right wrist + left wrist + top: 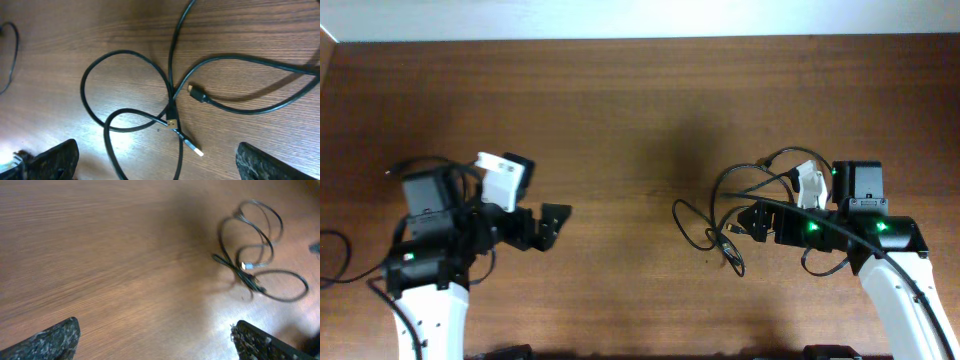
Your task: Untangle cables
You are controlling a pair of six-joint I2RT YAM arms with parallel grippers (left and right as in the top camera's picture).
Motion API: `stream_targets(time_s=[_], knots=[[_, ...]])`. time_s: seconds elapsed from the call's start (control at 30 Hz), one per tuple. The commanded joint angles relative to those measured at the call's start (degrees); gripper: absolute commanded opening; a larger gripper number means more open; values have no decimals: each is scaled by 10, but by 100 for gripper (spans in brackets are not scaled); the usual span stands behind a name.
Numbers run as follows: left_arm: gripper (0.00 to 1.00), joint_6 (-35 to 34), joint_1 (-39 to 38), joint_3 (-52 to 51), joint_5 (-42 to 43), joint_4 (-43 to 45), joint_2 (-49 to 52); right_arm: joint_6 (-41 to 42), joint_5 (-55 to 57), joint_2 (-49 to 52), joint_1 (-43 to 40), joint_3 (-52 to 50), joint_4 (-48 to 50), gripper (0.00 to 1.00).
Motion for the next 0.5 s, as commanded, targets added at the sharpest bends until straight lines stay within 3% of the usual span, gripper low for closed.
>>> stream_targets(time_s=[0.0, 0.13, 0.47], knots=[[99, 20, -71, -16, 8, 4, 28, -8, 23, 1, 3, 4, -2, 99], [99, 20, -157, -16, -1, 37, 77, -8, 23, 1, 3, 3, -4, 99], [99, -17, -404, -16, -124, 140, 189, -5, 34, 1, 3, 3, -8, 99]])
